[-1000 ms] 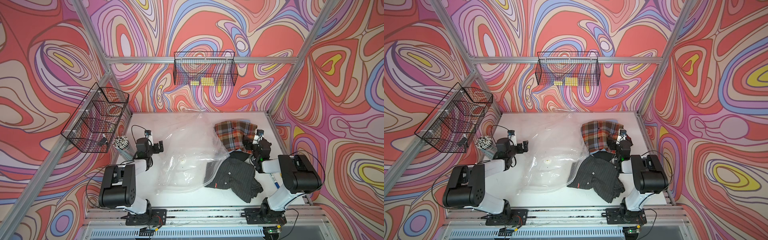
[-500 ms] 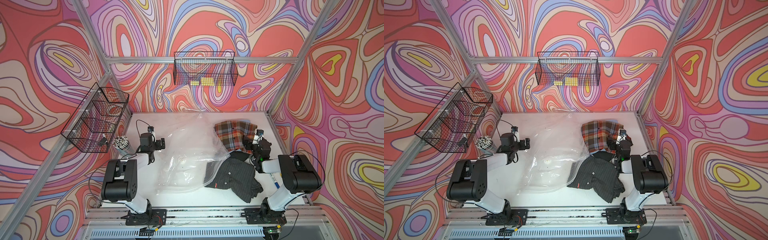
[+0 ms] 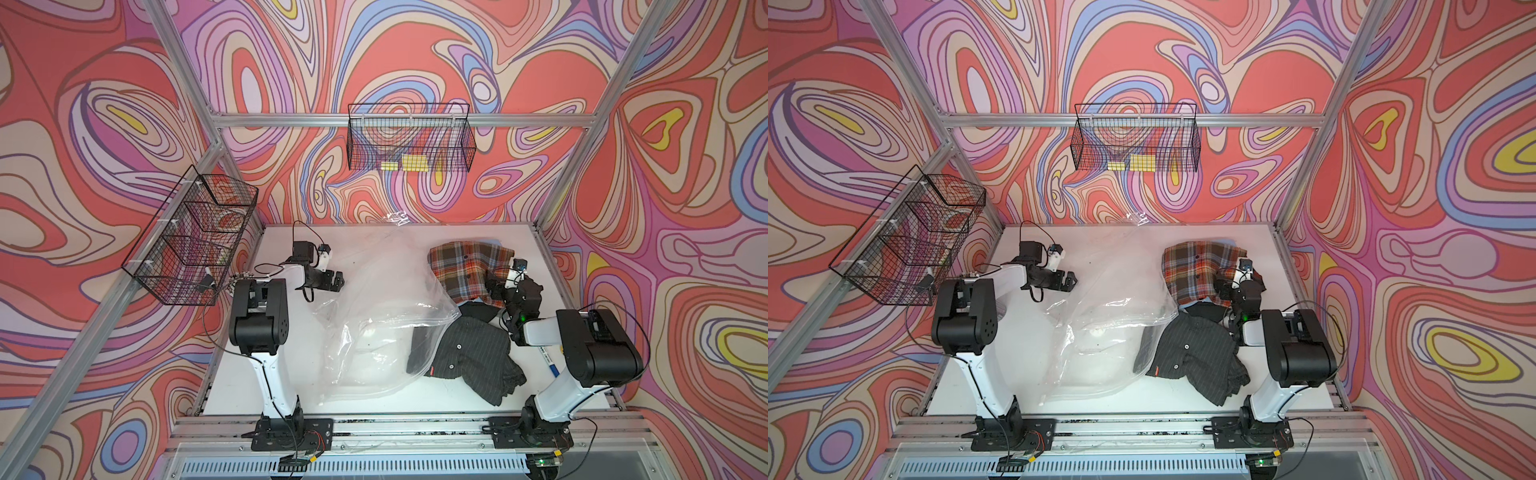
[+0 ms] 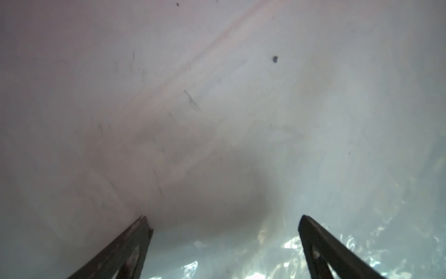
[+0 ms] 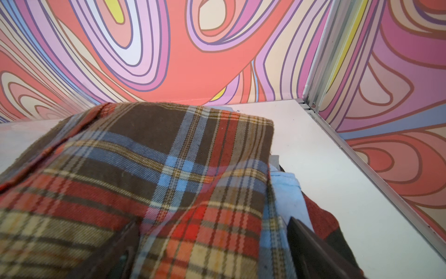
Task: Take the shirt out of the vacuum bag
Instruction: Reset both arms
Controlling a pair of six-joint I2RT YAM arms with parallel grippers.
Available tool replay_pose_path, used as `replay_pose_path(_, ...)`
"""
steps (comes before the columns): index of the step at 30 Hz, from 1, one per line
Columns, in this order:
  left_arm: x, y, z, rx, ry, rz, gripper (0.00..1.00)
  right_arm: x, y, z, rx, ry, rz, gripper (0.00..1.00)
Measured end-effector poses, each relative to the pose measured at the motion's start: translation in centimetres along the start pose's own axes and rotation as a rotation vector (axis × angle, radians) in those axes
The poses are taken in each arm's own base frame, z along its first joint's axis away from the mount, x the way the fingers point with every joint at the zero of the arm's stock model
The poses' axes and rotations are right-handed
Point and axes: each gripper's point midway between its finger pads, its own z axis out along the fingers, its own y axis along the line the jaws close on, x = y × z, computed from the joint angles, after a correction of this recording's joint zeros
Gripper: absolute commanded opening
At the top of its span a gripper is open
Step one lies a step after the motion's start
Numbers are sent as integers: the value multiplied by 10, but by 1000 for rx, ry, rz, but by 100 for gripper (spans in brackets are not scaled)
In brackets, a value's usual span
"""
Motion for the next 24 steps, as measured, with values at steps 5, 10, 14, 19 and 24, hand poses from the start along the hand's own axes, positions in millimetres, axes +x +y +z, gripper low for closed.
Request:
replay_pose_path(5, 37, 11, -43, -202, -197, -43, 99, 0, 0, 0, 0, 0, 0, 98)
replay_pose_path(10, 67, 12, -57, -283, -356, -35, 99, 0, 0, 0, 0, 0, 0, 98)
replay_pose_path(14, 45, 20, -67, -334, -480, -41, 99, 0, 0, 0, 0, 0, 0, 98)
replay_pose_path(19, 28, 19, -77, -377, -578, -27, 99, 0, 0, 0, 0, 0, 0, 98)
replay_pose_path(24, 24, 19, -81, -395, -612, -26, 99, 0, 0, 0, -1, 0, 0, 98)
